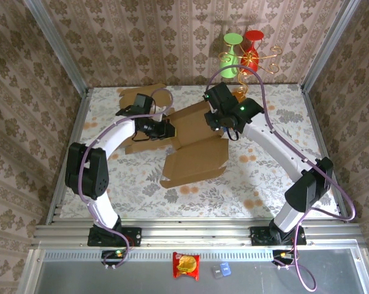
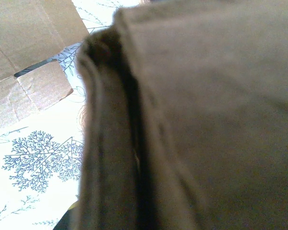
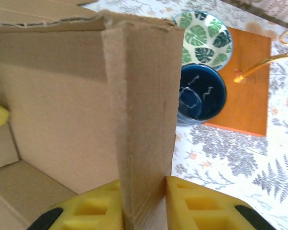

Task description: Fold the paper box

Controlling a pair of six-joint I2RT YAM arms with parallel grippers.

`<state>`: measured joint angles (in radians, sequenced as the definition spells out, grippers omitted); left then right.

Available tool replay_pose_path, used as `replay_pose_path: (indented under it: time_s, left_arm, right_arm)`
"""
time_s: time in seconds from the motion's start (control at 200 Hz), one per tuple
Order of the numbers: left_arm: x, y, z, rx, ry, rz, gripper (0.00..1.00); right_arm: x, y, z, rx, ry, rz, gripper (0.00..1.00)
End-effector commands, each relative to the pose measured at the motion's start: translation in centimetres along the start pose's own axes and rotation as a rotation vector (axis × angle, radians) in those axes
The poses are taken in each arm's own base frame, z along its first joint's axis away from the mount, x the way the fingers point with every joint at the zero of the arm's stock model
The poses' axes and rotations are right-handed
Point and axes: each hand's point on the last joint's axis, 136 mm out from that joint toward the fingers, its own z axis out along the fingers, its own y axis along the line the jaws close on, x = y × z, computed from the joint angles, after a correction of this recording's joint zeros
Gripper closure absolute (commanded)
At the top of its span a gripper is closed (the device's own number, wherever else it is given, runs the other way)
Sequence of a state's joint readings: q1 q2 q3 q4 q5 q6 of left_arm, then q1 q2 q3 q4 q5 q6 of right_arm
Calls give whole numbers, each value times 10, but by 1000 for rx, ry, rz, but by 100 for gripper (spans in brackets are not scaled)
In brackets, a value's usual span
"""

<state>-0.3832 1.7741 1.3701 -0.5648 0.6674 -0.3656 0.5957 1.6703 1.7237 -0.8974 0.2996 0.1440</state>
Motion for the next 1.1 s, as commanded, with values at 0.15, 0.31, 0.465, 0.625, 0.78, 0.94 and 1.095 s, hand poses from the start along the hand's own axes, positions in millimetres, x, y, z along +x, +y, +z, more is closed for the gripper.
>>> replay_pose_path:
  time_s: [0.15,0.31,0.465,0.625,0.78,0.94,1.095]
  left_arm:
    - [0,-24,-10,-68,4,21,100]
    - [9,-22,-5,-159,49,17,100]
    - [16,-16,-3,-226,71,-3,100]
    - [22,-14,2,-262,93,3,100]
    - [24,-10,5,-286,85,-18,100]
    - [30,2,13,-309,73,-30,91]
    - [42,22,29,-333,65,-44,88]
  right_arm:
    - [14,-24,9,220,95,-16,84]
    - [24,-37,11,336,140,-16,93]
    - [34,-49,8,430,161,37,97]
    - [41,-46,12,433,178,46,100]
    - [49,-39,16,425,188,61,100]
    - [65,-30,21,418,203,86,100]
    - [85,-19,29,391,228,114,100]
